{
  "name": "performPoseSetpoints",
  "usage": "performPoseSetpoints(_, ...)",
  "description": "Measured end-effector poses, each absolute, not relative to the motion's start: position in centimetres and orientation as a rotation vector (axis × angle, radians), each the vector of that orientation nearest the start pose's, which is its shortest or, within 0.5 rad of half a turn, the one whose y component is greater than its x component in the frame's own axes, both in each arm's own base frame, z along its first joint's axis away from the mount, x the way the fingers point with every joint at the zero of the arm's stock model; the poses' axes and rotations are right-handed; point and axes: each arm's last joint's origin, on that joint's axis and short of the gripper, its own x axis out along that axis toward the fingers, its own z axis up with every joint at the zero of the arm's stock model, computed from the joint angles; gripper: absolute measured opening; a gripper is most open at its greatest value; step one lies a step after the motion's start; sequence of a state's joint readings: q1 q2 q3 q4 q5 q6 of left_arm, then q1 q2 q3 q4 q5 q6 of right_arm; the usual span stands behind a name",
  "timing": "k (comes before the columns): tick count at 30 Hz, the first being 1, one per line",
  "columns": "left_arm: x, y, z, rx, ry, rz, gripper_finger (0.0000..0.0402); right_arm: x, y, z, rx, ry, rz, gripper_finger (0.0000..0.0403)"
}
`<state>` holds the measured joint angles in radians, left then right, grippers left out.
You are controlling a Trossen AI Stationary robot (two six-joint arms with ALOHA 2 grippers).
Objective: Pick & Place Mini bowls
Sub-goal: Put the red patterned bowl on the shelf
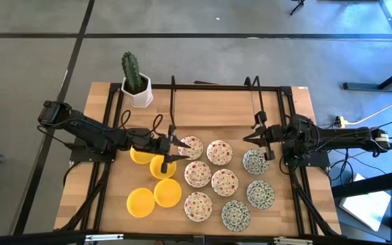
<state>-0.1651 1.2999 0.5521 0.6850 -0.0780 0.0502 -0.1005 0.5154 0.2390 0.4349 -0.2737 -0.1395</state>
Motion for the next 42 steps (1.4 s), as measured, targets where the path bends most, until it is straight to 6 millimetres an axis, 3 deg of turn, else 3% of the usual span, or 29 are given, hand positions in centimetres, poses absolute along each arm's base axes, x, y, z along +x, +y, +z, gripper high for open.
performPoseSetpoints(7, 26.7, -5.5, 25.0, 0.033, -0.004, -0.125, 0.0166, 13.6, -0.6, 25.4, -0.128, -0.209, 0.148, 0.0021)
performPoseSetpoints(12, 27.5, -5.8, 27.4, -0.020, -0.034, -0.056, 0.0166, 13.6, -0.5, 25.1, -0.091, -0.191, 0.206, 0.0021)
performPoseSetpoints(17, 28.7, -5.9, 29.0, 0.007, 0.042, 0.005, 0.0166, 13.7, -0.5, 24.8, -0.095, -0.167, 0.205, 0.0021)
performPoseSetpoints(20, 29.8, -6.0, 28.9, 0.023, 0.083, 0.025, 0.0166, 13.7, -0.5, 24.8, -0.112, -0.169, 0.199, 0.0021)
performPoseSetpoints(28, 32.6, -7.5, 26.4, 0.011, 0.277, 0.037, 0.0170, 13.8, -0.4, 24.2, -0.029, -0.107, 0.214, 0.0038)
performPoseSetpoints(33, 34.4, -9.3, 27.3, -0.033, 0.439, 0.022, 0.0194, 13.8, -0.4, 23.6, -0.013, -0.039, 0.215, 0.0061)
performPoseSetpoints(37, 35.6, -10.5, 27.3, -0.014, 0.671, 0.042, 0.0221, 13.8, -0.4, 22.8, -0.009, 0.042, 0.215, 0.0074)
performPoseSetpoints(42, 36.6, -10.5, 27.4, 0.016, 0.823, 0.154, 0.0253, 13.8, -0.4, 22.6, -0.049, 0.053, 0.216, 0.0080)
